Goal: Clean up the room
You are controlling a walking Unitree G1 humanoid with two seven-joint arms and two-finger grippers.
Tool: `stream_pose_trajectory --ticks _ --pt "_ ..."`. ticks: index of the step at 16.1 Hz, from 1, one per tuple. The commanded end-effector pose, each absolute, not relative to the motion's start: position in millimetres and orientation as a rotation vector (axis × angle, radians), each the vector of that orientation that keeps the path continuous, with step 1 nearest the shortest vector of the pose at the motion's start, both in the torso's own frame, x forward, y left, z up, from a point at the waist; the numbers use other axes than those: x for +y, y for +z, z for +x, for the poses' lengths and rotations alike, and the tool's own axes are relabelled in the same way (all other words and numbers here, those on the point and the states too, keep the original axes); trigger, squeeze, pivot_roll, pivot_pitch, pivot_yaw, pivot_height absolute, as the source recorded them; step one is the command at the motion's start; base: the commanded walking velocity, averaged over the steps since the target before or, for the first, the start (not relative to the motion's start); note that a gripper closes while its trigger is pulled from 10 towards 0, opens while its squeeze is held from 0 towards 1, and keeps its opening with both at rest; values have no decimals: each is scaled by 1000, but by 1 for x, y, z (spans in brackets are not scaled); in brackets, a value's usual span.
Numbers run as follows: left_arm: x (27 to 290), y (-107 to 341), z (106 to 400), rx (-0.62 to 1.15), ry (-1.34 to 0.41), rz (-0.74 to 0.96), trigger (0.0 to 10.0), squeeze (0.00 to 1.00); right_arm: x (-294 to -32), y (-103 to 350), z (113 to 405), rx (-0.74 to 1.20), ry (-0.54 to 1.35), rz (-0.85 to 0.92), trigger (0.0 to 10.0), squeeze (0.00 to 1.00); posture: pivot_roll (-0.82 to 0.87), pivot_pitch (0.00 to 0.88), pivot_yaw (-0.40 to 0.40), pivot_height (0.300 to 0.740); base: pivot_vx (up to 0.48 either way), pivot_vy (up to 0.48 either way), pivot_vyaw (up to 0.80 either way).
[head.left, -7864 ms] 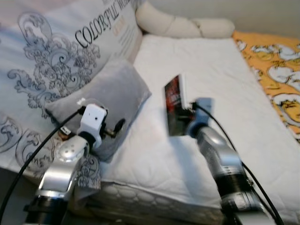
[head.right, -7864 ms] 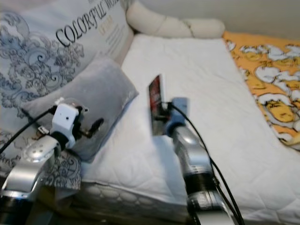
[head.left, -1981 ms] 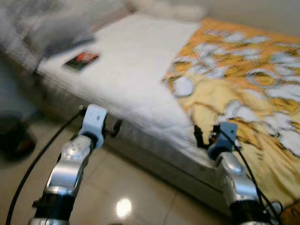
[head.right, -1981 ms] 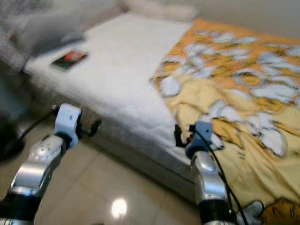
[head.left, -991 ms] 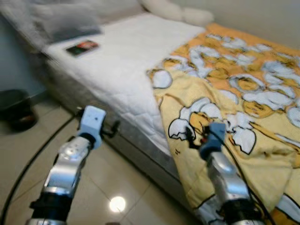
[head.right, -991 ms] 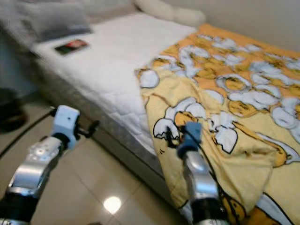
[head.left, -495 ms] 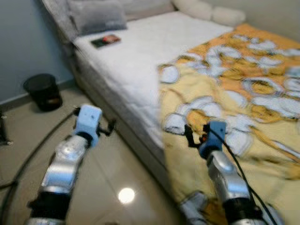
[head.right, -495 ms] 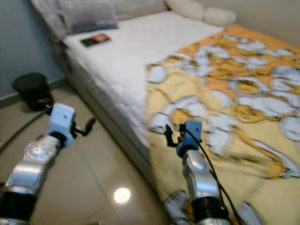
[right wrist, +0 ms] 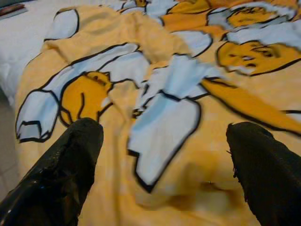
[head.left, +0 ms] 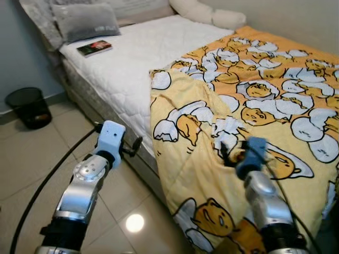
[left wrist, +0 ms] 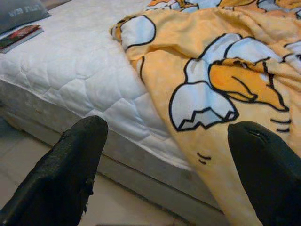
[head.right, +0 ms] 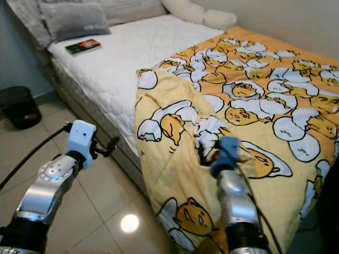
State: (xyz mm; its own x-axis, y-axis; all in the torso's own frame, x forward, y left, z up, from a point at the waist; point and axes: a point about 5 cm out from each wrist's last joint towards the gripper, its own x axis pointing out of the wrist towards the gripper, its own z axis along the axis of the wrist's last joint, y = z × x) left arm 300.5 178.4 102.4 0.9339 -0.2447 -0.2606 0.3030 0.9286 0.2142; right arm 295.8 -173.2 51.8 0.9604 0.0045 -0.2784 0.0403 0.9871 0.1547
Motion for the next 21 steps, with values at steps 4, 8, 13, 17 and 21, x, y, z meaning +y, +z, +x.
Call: stream_pose_trajectory --ticks 4,8,13,17,21 --pt "182 105 293 245 -323 280 10000 0 -165 55 299 279 -12 132 10000 1000 18 0 2 740 0 0 0" --pt "183 108 290 252 -360 224 10000 0 -166 55 315 310 -4 62 10000 314 38 0 -13 740 0 0 0" --pt "185 109 285 291 -417 278 10000 0 -175 67 343 336 19 -49 10000 0 46 0 -11 740 0 0 0" --pt "184 110 282 299 -472 293 10000 0 -178 69 348 349 20 -31 10000 0 59 0 -21 740 0 0 0" --pt "174 122 267 312 -740 347 10000 0 -188 69 358 454 -40 -79 10000 0 91 0 -28 740 0 0 0"
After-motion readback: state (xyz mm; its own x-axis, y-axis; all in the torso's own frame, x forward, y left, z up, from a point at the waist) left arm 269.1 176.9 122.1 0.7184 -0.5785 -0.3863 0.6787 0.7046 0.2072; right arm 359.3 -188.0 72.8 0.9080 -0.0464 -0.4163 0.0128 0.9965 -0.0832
